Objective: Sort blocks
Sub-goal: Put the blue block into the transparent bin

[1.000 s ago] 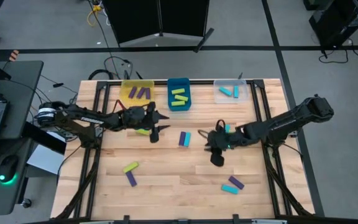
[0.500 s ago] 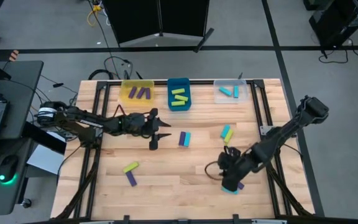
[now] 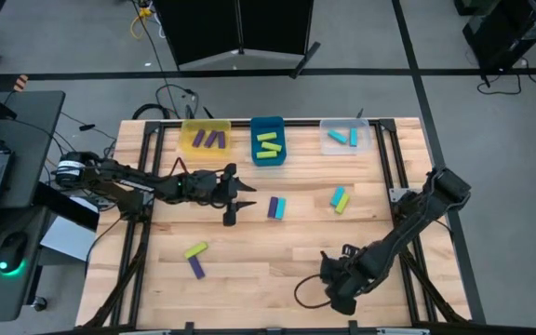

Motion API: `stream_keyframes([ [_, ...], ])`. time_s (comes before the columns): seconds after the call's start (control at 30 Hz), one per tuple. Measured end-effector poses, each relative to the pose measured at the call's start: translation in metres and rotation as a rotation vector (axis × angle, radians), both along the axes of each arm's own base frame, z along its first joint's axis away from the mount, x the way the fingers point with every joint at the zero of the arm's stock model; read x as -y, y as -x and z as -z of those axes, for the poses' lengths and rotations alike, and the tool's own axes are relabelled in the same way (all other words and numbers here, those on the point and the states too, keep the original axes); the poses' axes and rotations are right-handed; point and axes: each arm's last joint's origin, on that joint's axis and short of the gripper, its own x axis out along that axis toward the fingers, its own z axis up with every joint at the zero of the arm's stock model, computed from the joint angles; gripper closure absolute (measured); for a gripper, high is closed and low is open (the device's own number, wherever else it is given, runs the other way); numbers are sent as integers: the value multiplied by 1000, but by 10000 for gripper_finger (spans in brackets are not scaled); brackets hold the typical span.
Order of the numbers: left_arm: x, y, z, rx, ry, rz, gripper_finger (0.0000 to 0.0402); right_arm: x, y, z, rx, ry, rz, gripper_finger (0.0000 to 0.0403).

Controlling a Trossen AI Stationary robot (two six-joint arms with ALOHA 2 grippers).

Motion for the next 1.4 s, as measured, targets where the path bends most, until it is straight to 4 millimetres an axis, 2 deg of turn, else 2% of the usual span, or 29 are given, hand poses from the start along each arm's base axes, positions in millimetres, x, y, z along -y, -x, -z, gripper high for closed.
stream_keyframes([
  [0.3,0,0,0,-2,1,-1,216,0,-3,11,-38,19,-39,159],
  [0.47,0,0,1,-5,1,-1,216,-1,-3,16,-50,31,-52,164],
  [0.7,0,0,1,-8,4,-3,216,-8,-1,32,-92,57,-106,169],
  [1.0,0,0,1,-8,6,-3,216,-10,0,38,-100,74,-98,176],
  [1.23,0,0,1,-10,8,-4,216,-13,0,44,-111,63,-108,194],
  [1.4,0,0,1,-11,9,-4,216,-14,-1,49,-117,62,-112,227],
])
